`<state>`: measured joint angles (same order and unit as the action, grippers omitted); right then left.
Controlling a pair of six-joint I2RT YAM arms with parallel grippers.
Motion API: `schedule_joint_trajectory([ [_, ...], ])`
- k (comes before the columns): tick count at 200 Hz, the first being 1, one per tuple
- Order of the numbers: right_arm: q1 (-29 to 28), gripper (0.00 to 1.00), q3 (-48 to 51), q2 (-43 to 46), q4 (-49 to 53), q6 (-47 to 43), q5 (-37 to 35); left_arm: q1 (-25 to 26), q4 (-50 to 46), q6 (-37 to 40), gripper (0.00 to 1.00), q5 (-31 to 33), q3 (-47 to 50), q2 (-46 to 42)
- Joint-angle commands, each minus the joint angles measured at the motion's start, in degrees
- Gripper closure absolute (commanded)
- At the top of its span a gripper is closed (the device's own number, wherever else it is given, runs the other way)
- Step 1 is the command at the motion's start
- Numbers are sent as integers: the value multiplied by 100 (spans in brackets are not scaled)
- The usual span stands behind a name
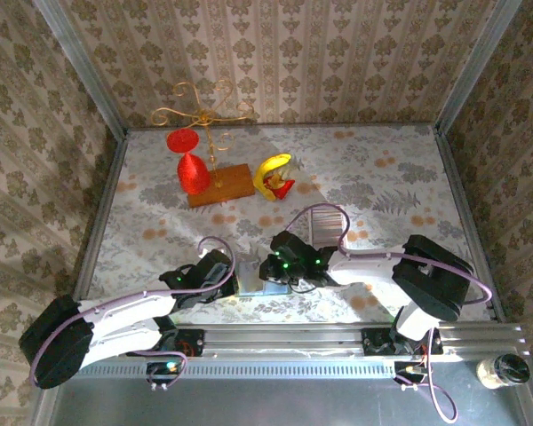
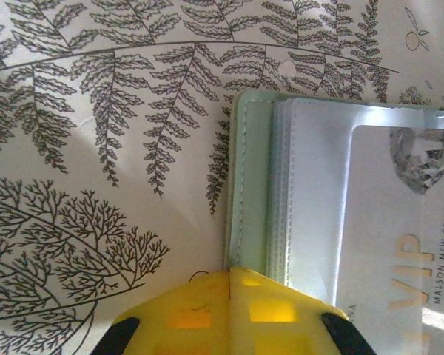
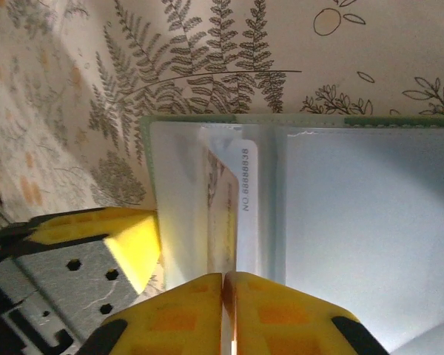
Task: Put the credit cards into the card holder
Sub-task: Insert the credit card into the card slot.
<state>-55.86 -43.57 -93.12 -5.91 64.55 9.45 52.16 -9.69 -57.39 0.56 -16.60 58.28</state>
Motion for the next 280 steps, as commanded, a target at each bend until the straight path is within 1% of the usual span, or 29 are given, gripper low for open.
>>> schedule_joint_trajectory([
  [1,-49,86,-168,-186,506,-223,-104,89,-13,82,95,-70,107,144],
  [26,-70,79,-289,-193,808,-352,-223,92,-20,96,95,-74,122,122],
  [48,-109,76,-373,-128,1089,-481,-398,85,-19,87,95,-71,139,104],
  [73,-194,76,-557,-192,1317,-584,-475,85,-6,87,95,-70,140,104],
  [134,-250,77,-810,-514,1291,-582,-397,96,-5,103,95,-84,133,87],
  [173,-329,77,-804,-243,1310,-628,-561,95,-14,96,95,-69,164,17],
  [201,-373,76,-658,83,1361,-676,-791,97,-18,96,95,-67,186,-40],
  [222,-373,76,-592,154,1471,-681,-981,101,-12,105,95,-72,210,-76],
  [251,-373,77,-603,-85,1538,-647,-1094,100,-24,122,94,-59,227,-102],
  [280,-373,77,-787,-417,1572,-664,-1016,100,-24,122,94,-56,245,-98],
])
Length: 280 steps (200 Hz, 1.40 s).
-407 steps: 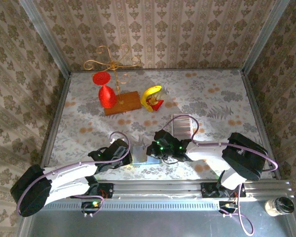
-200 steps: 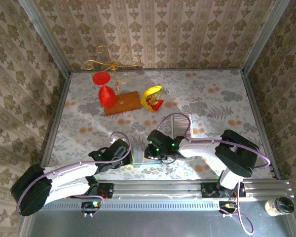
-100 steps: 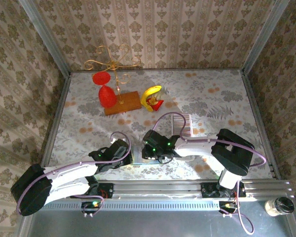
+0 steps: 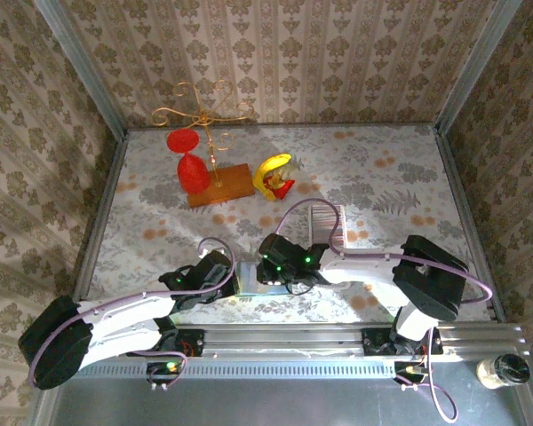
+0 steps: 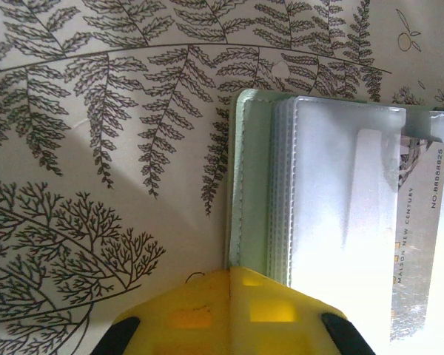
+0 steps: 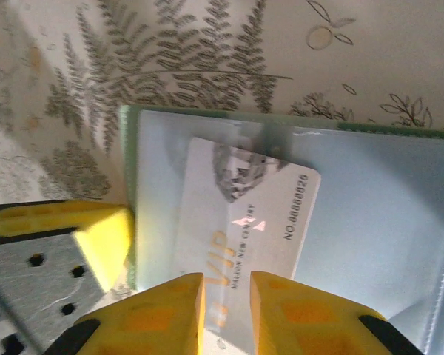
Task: Put the credit cards into the card holder
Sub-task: Insert the credit card into the card slot.
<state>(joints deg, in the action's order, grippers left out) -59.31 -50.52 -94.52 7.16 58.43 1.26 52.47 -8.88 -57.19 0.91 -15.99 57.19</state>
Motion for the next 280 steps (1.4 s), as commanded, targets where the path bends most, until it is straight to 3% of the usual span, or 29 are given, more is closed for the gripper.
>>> schedule_joint_trajectory([
  [1,-32,77,-95,-286,267,-52,-196,66,-105,103,94,-91,184,12],
  [68,-166,78,-297,-640,-122,116,-9,69,-129,111,95,-82,237,3],
  [137,-248,78,-159,-392,-592,427,-40,65,-191,94,95,-56,245,-54],
  [203,-321,78,168,241,170,249,-485,69,-516,100,93,32,228,-494],
  [280,-971,92,518,454,115,275,-257,66,-542,85,91,12,193,-610],
])
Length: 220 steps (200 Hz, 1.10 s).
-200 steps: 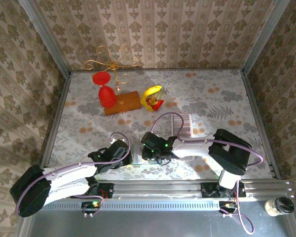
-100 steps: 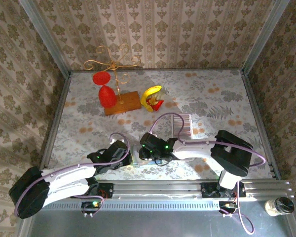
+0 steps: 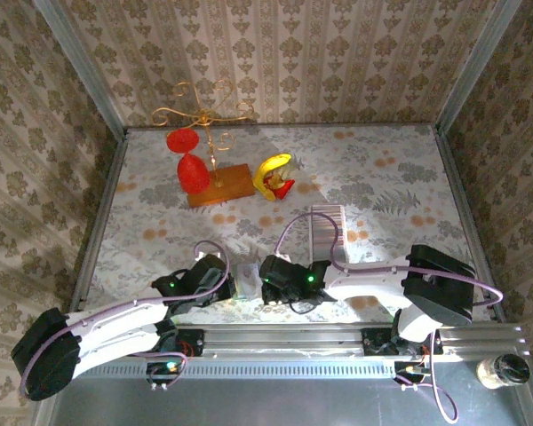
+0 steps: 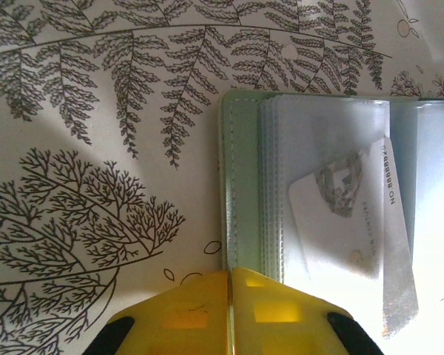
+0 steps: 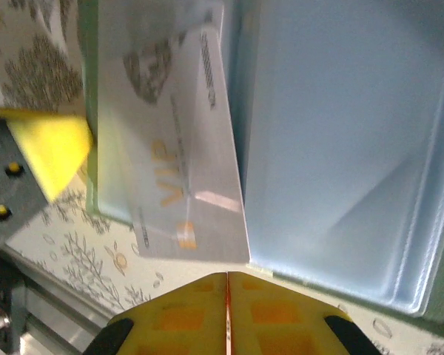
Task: Put the credit cards into the card holder
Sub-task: Insert the credit card into the card slot.
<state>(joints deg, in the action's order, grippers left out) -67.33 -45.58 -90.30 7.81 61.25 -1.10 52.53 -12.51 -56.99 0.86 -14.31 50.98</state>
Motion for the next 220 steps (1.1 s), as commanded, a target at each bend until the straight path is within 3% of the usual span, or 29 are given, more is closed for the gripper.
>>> schedule_joint_trajectory([
  [1,-172,92,23,27,43,-8,-21,62,-180,65,91,18,24,10],
  [96,-228,95,-195,-767,-730,185,-4,63,-52,24,92,-33,59,169],
  [157,-228,96,-391,-872,-1089,240,-284,80,11,-22,92,-51,121,158],
  [220,-237,92,-518,-852,-1230,91,-53,85,9,-40,93,-27,147,132],
])
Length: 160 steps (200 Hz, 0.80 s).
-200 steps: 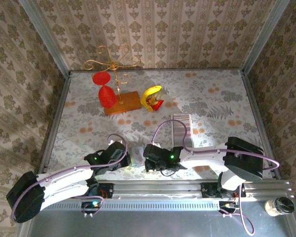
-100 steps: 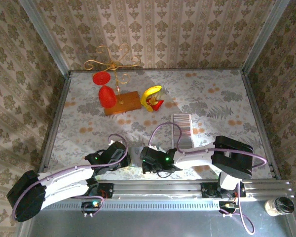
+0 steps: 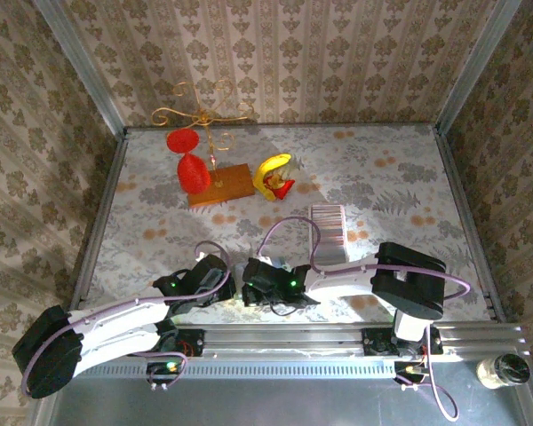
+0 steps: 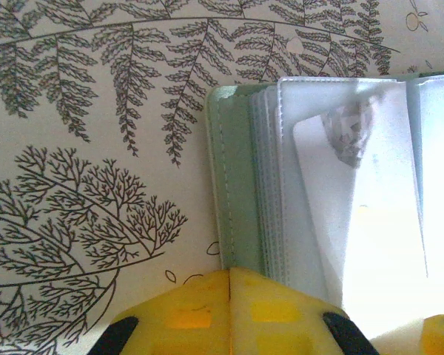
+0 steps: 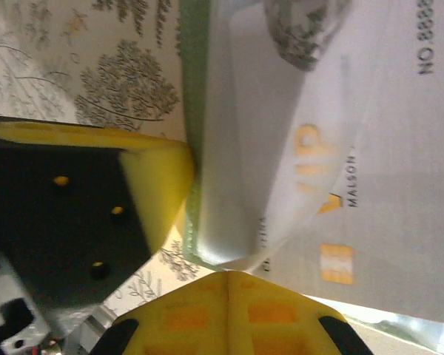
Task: Put the credit cards into the card holder
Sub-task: Insert the credit card into the card slot.
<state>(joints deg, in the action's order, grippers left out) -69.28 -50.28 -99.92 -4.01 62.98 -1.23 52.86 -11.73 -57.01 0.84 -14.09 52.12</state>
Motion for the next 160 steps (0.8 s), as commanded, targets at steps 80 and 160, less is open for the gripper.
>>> schedule_joint_trajectory([
  [80,432,92,482,982,1049,-208,-616,59,-81,-12,92,-32,91,-2],
  [160,617,97,193,259,1216,-200,-611,70,-106,-12,92,-31,82,-18],
])
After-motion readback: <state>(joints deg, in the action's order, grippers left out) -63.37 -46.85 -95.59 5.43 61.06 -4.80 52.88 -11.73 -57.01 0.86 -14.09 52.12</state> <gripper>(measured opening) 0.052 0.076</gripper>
